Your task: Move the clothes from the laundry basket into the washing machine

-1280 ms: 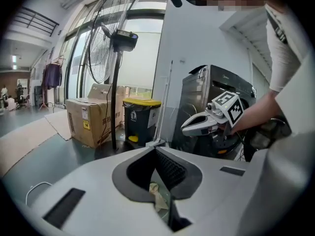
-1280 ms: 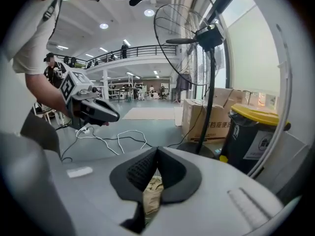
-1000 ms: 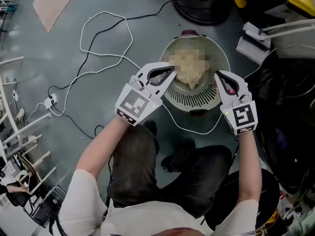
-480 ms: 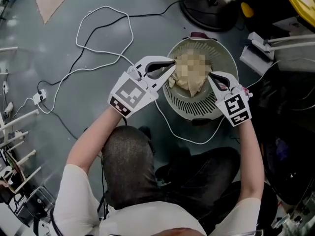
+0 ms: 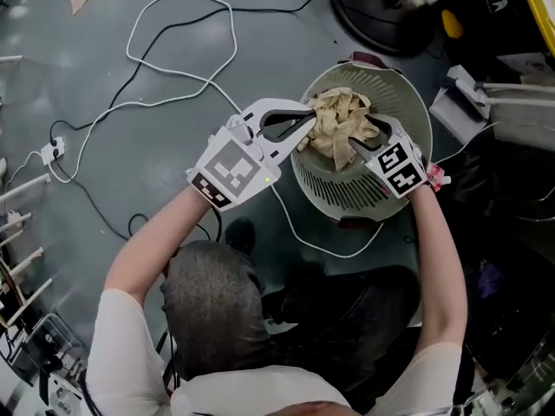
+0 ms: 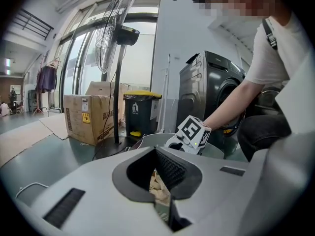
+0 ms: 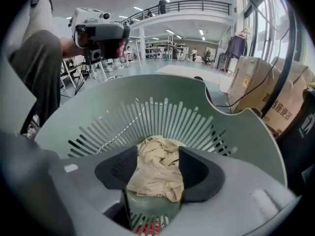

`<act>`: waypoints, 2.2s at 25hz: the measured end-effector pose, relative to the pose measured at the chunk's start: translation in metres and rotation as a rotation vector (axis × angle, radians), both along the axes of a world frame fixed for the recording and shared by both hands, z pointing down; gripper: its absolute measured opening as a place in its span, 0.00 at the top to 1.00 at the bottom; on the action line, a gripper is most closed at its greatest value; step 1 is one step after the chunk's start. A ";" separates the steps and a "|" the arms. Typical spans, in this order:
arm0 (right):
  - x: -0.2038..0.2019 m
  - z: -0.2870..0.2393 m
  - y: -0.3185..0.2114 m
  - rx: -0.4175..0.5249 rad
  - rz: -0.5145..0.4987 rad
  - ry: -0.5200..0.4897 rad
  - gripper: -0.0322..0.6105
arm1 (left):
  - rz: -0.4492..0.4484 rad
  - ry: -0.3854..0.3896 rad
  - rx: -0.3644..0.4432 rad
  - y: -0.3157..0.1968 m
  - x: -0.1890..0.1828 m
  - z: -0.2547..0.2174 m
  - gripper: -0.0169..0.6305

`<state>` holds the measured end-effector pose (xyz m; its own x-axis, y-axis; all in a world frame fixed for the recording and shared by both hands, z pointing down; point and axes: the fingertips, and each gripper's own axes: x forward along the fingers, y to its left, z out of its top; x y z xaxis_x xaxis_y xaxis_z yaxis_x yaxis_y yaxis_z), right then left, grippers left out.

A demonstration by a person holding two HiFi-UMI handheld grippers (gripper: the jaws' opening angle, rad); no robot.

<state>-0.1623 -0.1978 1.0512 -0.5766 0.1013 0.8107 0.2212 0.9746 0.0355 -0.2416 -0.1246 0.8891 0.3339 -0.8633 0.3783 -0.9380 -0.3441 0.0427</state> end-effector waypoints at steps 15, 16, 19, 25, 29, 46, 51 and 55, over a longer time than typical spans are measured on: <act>-0.007 0.148 -0.033 -0.119 0.161 0.281 0.06 | -0.058 0.026 0.004 0.021 -0.007 0.029 0.96; -0.011 0.152 -0.033 -0.123 0.167 0.281 0.04 | -0.066 0.033 0.006 0.021 -0.009 0.030 0.96; -0.019 0.164 -0.030 -0.110 0.173 0.287 0.01 | -0.085 0.055 0.010 0.020 -0.011 0.030 0.96; -0.023 0.190 -0.018 -0.054 0.116 0.331 0.00 | -0.074 0.054 0.016 0.023 -0.008 0.030 0.96; -0.022 0.207 -0.017 -0.007 0.096 0.353 0.00 | -0.092 0.055 0.005 0.030 -0.011 0.039 0.96; -0.014 0.223 0.005 -0.012 0.098 0.451 0.43 | -0.126 0.083 0.013 0.025 -0.014 0.038 0.96; -0.005 0.214 0.015 -0.024 0.040 0.479 0.62 | -0.134 0.083 0.025 0.017 -0.011 0.032 0.96; -0.002 0.193 0.018 -0.039 0.034 0.452 0.64 | -0.136 0.077 0.033 0.008 -0.011 0.025 0.96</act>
